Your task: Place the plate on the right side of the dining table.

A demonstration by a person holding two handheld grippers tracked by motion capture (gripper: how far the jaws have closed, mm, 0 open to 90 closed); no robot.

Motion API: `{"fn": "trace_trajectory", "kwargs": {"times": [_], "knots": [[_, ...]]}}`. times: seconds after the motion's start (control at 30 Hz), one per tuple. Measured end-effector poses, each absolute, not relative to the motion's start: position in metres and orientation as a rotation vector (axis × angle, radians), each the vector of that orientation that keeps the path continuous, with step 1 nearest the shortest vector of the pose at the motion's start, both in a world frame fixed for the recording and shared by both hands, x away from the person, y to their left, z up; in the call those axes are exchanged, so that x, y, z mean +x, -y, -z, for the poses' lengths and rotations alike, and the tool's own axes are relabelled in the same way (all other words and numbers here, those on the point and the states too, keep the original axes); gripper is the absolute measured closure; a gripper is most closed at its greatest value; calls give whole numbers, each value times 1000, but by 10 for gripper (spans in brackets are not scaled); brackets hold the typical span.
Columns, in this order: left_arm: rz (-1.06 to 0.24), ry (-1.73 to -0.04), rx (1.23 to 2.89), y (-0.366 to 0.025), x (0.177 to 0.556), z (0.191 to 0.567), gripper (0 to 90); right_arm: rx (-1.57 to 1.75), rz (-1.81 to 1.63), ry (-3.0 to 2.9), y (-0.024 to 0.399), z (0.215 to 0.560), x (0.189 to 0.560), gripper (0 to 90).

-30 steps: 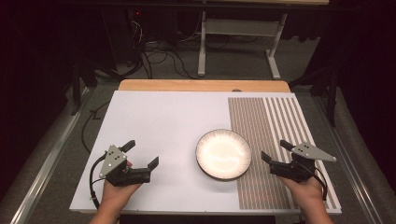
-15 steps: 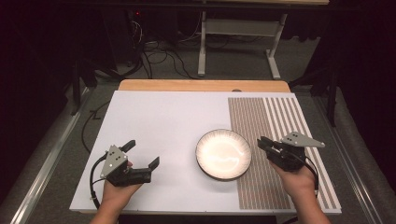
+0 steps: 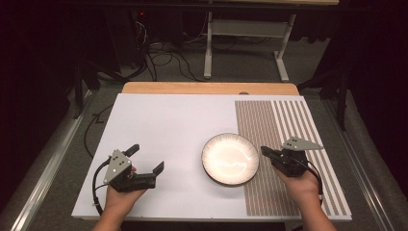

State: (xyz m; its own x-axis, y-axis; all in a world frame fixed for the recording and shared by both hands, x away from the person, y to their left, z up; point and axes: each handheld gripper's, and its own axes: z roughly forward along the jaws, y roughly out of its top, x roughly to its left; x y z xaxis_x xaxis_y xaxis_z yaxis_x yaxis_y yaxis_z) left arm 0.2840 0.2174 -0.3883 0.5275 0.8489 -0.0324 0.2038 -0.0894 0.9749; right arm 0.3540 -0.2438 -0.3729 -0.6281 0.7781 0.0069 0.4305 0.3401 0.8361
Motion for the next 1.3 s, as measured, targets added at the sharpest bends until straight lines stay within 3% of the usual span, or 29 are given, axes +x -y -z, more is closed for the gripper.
{"fn": "trace_trajectory", "kwargs": {"times": [1.3], "knots": [[-710, -912, 1606, -217, 283, 387, 2, 1002, -1021, -2365, 236, 388, 361, 900]]}}
